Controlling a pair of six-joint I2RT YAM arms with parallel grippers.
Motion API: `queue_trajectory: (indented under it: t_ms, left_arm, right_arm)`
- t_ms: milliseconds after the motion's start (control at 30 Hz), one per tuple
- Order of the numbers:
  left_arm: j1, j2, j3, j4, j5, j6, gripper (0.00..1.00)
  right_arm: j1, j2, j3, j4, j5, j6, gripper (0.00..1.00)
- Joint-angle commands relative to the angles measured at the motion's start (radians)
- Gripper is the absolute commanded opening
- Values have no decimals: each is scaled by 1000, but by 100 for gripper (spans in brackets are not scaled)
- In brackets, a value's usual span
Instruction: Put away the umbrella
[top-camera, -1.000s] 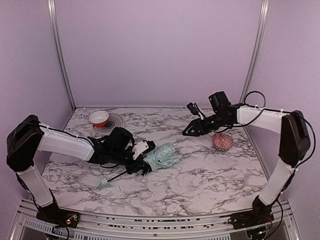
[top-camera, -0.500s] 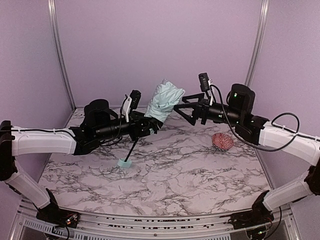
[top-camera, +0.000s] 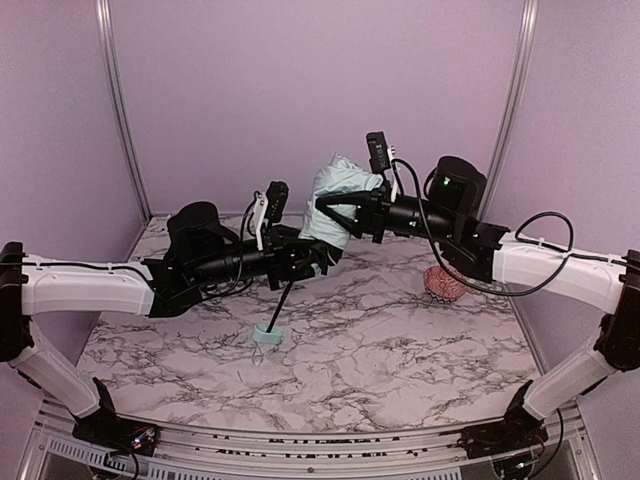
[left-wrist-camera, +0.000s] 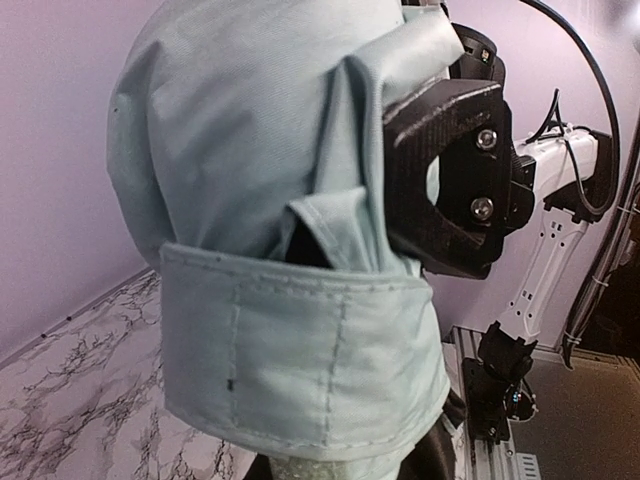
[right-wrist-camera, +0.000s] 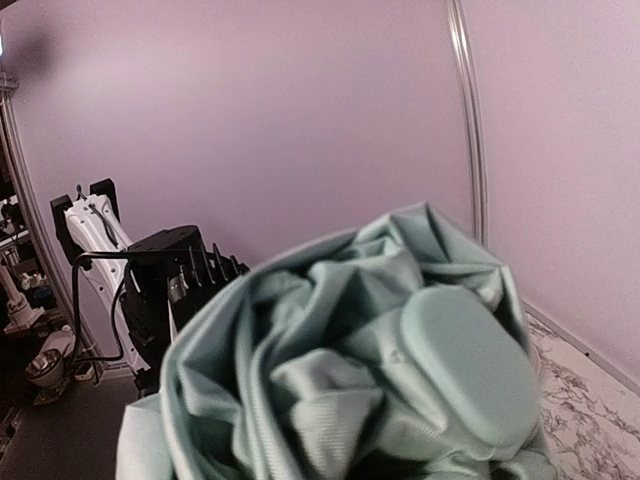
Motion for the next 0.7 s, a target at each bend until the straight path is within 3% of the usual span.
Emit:
queue_trajectory:
  t_ms: [0, 33, 100, 167, 200, 467, 533, 667]
  left_arm:
    - [-17, -7, 24, 81, 49, 26, 0]
    - [-16, -4, 18, 79, 38, 23, 15]
    - [-16, -6, -1, 69, -22, 8, 60]
    - [-9, -15, -28, 33, -94, 19, 94]
    - [1, -22, -43, 1, -124, 35, 98]
    - [74, -128, -148, -225, -381, 150, 99]
    - [83, -159, -152, -258, -414, 179, 99]
    - [102, -193, -144, -302, -462, 215, 99]
  right_arm:
    - [8, -7, 20, 19, -19, -14, 33]
    - [8, -15, 17, 11, -12, -21, 31]
    - [5, -32, 16, -24, 21, -42, 29]
    - [-10, -54, 11, -66, 71, -68, 23]
    - [-20, -65, 9, -88, 101, -82, 21]
    - [-145, -46, 76, -209, 317, -276, 6]
    - [-160, 3, 210, -274, 363, -369, 6]
    - [-161, 147, 660, -463, 413, -552, 6]
